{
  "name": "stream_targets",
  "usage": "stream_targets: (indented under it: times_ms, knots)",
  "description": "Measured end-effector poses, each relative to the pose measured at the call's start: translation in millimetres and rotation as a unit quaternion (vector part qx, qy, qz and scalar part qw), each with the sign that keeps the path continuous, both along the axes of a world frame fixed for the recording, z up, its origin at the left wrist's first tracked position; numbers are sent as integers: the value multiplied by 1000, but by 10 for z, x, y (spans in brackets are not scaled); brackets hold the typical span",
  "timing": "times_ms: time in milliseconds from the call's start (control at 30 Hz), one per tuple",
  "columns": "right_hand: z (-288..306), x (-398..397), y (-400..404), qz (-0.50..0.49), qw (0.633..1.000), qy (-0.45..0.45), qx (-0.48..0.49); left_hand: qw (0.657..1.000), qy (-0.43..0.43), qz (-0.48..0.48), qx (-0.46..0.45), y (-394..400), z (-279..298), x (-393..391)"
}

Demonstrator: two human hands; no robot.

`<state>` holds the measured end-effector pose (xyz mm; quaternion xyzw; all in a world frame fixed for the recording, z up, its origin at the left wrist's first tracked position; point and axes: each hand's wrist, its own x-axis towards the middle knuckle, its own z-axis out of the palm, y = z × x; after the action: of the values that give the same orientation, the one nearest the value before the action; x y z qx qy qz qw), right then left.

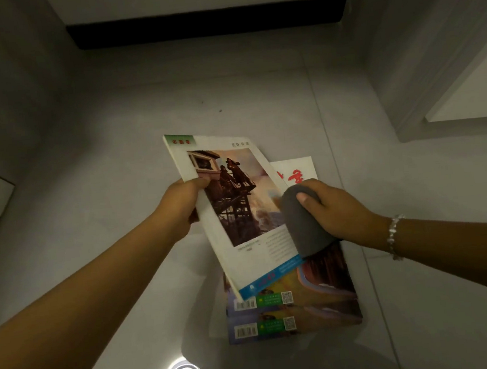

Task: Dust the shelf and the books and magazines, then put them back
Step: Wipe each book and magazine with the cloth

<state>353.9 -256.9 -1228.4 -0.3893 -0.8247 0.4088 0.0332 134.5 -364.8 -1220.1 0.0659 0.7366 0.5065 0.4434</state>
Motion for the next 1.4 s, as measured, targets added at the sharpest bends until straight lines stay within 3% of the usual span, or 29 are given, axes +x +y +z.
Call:
stream_targets:
  times_ms: [200, 467, 634, 767, 834, 934, 1001, 1201, 1401]
  knots:
    - [181, -313, -77, 2, 996, 88, -19, 984, 63, -168, 2, 74, 313, 117]
    - [373, -461, -132, 44, 990, 127, -52, 977, -38, -190, 84, 119, 481, 257]
    - [540, -503, -32, 44, 992, 121, -15, 974, -92, -168, 118, 160, 619, 294]
    - [797, -480, 189, 68, 991, 113, -3, 974, -81, -145, 152, 171, 701, 308]
    - [969, -431, 310, 57, 991, 120, -13, 978, -42, -117, 164, 177, 712, 310]
    - [1198, -378, 432, 55, 989, 139, -19, 982, 83, -106, 129, 207, 689, 294]
    - [1368, -382, 473, 58, 985, 163, -21, 986, 86, -81, 113, 222, 702, 277]
    - [2011, -422, 463, 94, 959, 267, -28, 984, -18, -66, 164, 162, 902, 147]
    - [2603, -431, 500, 80, 930, 353, 60, 954, 89, 13, 286, 149, 1364, 11]
